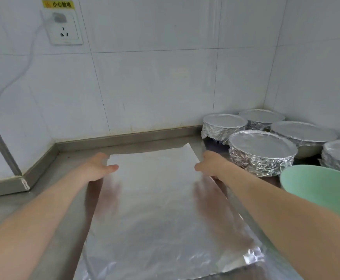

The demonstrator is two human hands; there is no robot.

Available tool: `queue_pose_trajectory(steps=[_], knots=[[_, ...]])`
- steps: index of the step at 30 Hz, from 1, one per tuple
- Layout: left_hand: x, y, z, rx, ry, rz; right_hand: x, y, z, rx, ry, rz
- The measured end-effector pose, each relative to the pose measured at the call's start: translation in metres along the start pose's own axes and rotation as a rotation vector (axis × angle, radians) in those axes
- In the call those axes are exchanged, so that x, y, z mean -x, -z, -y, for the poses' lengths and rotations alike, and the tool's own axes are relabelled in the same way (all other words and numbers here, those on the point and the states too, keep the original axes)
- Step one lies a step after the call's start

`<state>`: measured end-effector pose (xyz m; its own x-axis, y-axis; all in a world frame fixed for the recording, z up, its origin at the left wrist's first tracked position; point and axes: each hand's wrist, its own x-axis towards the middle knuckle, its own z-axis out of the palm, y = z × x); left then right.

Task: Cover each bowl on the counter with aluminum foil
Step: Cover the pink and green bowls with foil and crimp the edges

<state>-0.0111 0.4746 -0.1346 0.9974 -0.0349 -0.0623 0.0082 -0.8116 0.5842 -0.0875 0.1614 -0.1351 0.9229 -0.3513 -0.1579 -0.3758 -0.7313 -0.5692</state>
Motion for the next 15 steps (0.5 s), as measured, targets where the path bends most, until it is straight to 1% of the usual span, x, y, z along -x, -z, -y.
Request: queue_pose_trajectory(steps=[3,5,7,11,15], knots=[[-0.029,-0.008,0.01,-0.061,0.039,-0.006,-0.039,-0.006,0.008,-0.265,-0.059,0.006],[-0.042,-0.012,0.015,-0.06,0.057,-0.048,-0.055,-0.004,0.015,-0.365,-0.114,0.051],[-0.049,-0.016,0.017,0.009,0.069,-0.073,-0.066,-0.003,0.02,-0.304,-0.094,0.062],[-0.061,-0.018,0.02,0.191,0.087,-0.041,-0.083,-0.005,0.023,-0.215,-0.061,0.052],[-0.071,-0.012,0.025,0.254,0.133,0.016,-0.096,-0.009,0.029,-0.194,-0.082,0.065]])
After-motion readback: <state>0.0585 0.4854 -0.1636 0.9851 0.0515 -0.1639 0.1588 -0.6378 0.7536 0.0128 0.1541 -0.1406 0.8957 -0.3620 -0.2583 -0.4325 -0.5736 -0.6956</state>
